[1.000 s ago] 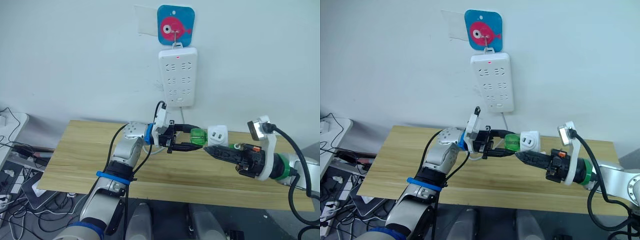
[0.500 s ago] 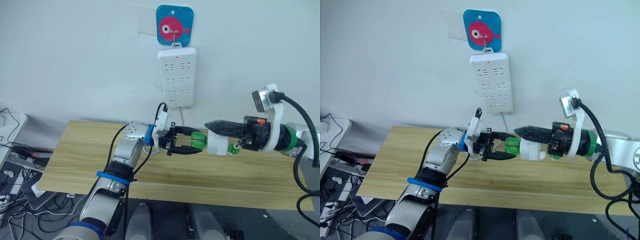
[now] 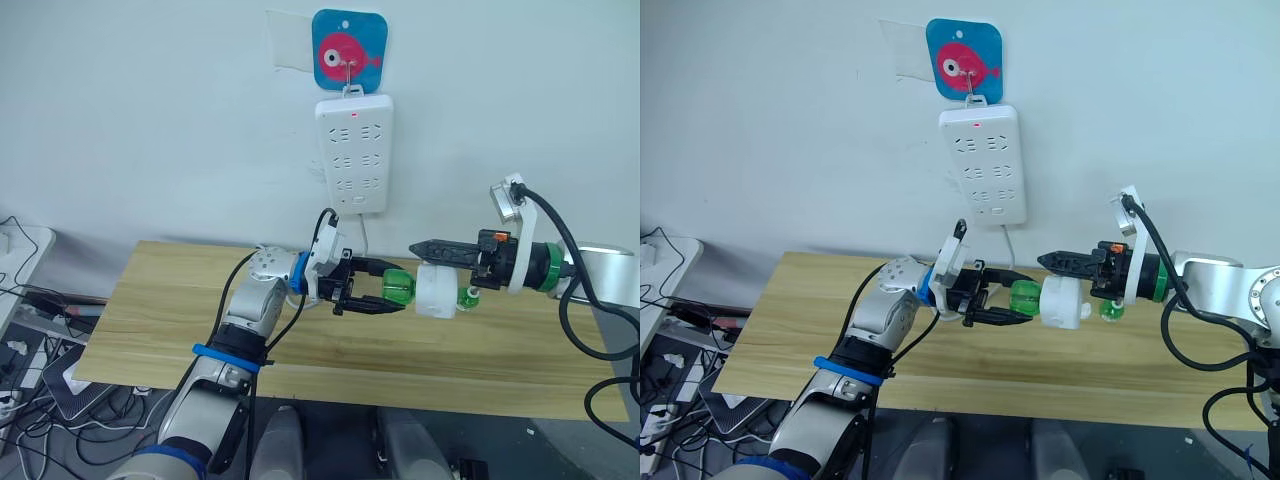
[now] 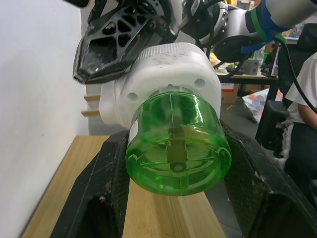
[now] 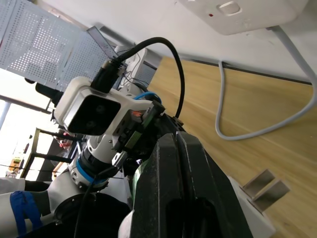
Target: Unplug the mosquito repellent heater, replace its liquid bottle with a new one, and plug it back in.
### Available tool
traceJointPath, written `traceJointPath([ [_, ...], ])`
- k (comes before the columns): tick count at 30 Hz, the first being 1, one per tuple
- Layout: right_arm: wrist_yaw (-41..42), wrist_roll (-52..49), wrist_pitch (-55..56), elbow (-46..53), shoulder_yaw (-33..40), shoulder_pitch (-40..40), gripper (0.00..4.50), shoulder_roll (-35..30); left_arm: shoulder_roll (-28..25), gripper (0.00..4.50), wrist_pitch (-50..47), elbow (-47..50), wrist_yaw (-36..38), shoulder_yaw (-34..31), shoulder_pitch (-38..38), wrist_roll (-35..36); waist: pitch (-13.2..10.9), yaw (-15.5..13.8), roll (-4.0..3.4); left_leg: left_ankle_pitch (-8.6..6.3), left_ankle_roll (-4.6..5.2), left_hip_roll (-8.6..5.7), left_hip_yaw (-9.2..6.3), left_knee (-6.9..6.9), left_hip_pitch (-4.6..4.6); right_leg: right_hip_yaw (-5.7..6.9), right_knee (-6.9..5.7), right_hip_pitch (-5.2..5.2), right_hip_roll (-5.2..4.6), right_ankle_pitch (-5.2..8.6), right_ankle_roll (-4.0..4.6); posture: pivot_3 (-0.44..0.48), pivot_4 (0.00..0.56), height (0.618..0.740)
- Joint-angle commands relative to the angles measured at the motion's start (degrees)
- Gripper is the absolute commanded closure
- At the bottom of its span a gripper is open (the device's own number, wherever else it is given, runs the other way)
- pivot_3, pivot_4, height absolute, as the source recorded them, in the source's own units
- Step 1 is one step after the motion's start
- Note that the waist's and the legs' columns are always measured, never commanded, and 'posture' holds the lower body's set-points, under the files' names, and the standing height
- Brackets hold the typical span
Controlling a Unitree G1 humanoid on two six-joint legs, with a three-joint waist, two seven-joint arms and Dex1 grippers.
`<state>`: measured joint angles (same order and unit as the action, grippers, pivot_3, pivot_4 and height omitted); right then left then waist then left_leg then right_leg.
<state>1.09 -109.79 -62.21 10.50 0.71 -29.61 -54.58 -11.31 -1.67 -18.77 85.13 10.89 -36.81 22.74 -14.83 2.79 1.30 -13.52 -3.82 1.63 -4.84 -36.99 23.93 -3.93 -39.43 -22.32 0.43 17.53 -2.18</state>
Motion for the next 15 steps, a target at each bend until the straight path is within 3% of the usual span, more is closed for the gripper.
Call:
traceJointPath([
  [1, 0.18, 2.67, -0.91, -0.49, 0.33, 0.54, 4.43, 0.29, 0.36, 2.22, -0.07, 2.59, -0.06, -0.85, -0.22, 2.08, 0.00, -0.01, 0.00, 0.00, 0.00, 0.00, 0.00, 0.00, 0.00, 0.00, 0.00, 0.00, 0.00, 0.00, 0.00, -0.056, 0.247, 0.740],
  [15, 3.52, 8.78, -5.08, 0.56, 1.67, 3.93, 4.43, 1.47, 0.80, 2.22, -0.83, 2.50, -1.25, -1.52, -1.12, 3.04, 0.00, 0.02, 0.00, 0.00, 0.00, 0.00, 0.00, 0.00, 0.00, 0.00, 0.00, 0.00, 0.00, 0.00, 0.00, -0.053, 0.250, 0.740],
])
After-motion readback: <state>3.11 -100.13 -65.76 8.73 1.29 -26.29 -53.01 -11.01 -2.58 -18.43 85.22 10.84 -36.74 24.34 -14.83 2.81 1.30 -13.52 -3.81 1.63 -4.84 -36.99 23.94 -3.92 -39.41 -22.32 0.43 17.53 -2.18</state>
